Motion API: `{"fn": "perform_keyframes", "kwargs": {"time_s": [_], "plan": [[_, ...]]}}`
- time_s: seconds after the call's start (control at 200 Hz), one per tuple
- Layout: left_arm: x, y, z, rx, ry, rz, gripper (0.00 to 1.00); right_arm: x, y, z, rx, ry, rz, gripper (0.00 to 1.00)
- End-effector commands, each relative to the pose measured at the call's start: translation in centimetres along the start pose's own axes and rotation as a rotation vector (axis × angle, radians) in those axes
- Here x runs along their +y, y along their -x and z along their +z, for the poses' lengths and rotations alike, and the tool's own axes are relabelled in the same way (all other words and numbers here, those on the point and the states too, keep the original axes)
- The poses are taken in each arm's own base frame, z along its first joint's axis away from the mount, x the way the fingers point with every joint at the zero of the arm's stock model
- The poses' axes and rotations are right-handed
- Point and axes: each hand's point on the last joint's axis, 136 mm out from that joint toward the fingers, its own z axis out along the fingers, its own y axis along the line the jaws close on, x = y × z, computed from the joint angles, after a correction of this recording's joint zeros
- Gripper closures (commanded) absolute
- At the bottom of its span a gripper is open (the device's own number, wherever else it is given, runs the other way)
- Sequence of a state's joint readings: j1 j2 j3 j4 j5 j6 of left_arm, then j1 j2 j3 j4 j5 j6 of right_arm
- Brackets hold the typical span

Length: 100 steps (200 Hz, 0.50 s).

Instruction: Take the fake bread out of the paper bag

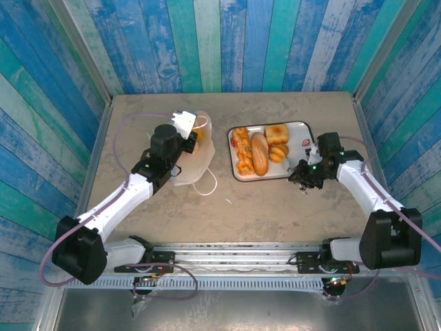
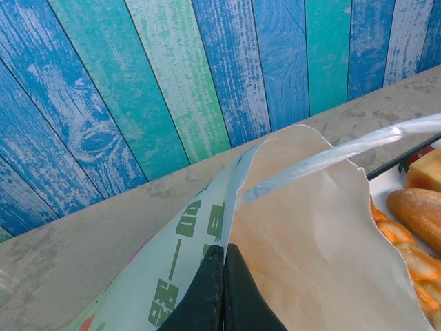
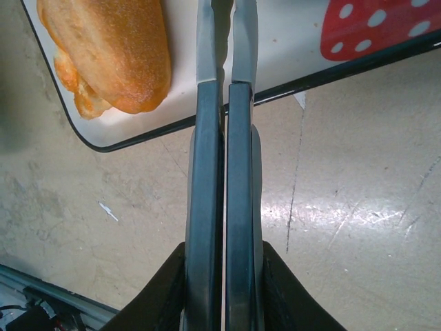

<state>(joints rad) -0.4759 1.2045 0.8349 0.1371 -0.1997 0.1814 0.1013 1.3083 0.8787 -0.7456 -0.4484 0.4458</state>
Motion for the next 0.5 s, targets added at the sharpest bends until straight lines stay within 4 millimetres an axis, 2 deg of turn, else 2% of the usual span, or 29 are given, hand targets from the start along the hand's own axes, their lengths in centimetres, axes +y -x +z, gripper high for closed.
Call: {"fn": "perform_keyframes", "kwargs": {"time_s": [0.0, 0.26, 0.496], "plan": [[0.35, 2.56, -0.32, -0.071, 0.001, -0.027, 1.00, 1.57, 1.20, -0.47, -0.040, 0.030, -0.030, 0.76], [0.42, 2.25, -0.39, -0.062, 0.007, -0.023, 1.00, 1.85, 1.39, 0.11, -0.028, 0.030, -0.043, 0.77], [0.43, 2.19, -0.49, -0.063, 0.007, -0.021, 1.00, 2.17, 1.02, -0.65, -0.040, 0.027, -0.057, 0.77]]}}
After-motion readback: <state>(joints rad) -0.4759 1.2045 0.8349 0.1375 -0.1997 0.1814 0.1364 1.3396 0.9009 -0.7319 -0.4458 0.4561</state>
